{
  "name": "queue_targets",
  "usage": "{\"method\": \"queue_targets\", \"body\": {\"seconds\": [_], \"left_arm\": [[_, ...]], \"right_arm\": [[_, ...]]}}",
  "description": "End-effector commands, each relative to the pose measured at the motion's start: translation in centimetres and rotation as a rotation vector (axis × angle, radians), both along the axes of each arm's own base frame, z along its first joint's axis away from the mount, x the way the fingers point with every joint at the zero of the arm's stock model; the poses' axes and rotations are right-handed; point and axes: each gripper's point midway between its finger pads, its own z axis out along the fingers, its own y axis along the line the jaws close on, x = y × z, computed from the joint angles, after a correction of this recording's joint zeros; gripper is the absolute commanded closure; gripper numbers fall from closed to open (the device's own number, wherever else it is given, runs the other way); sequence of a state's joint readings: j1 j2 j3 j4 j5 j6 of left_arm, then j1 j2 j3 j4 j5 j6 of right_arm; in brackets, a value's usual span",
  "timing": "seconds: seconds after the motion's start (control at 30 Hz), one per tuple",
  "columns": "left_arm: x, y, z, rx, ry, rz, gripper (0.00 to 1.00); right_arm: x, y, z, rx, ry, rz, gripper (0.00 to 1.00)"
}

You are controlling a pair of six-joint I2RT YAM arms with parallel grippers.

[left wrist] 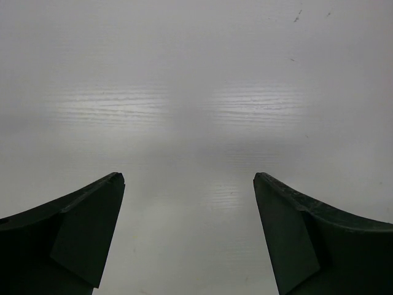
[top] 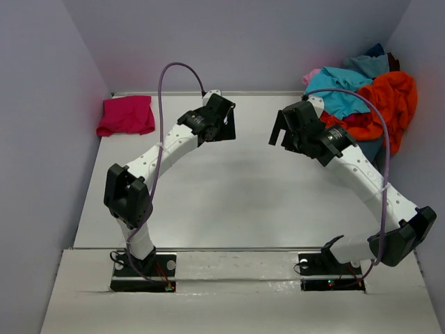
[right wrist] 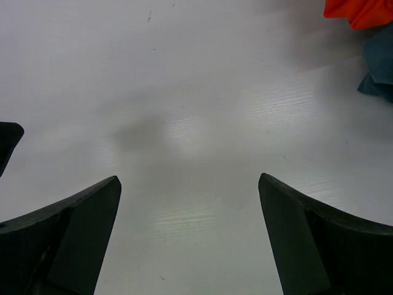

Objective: Fold and stack the t-shirts
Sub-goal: Grab the tshirt from the pile

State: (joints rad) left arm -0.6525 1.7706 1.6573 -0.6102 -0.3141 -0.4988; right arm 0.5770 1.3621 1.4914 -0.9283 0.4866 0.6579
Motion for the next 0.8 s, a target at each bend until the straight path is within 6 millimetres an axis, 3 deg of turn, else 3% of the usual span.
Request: {"method": "queue_targets", "body": {"seconds": [0.0,0.3,0.47,0.57,0.77], "left_arm": [[0.3,0.1,1.9,-0.024,-0.046,0.007,0.01],[0.5,-0.1,1.6,-0.013,-0.041,0.002,0.01],[0.8,0.0,2.2,-0.006,-0.055,0.002,0.01],[0.8,0.4,2.4,0.014,-0.064,0.006,0.01],[0.7,1.1,2.6,0.014,-0.077,0.004,0.01]], "right_arm": [[0.8,-0.1,2.9,0.035,-0.1,-0.011,0.0],[1.4,-0.5,4.6,0.019,-0.155,-0.023,0.0],[3.4,-1.6,5.2,-0.07,-0.184,-0.082,0.0],[5.1,-3.1,5.2,-0.11,-0.17,-0.107,0.0],[8.8,-8.9,5.3,-0.14,-0.145,-0.205,0.0]]}}
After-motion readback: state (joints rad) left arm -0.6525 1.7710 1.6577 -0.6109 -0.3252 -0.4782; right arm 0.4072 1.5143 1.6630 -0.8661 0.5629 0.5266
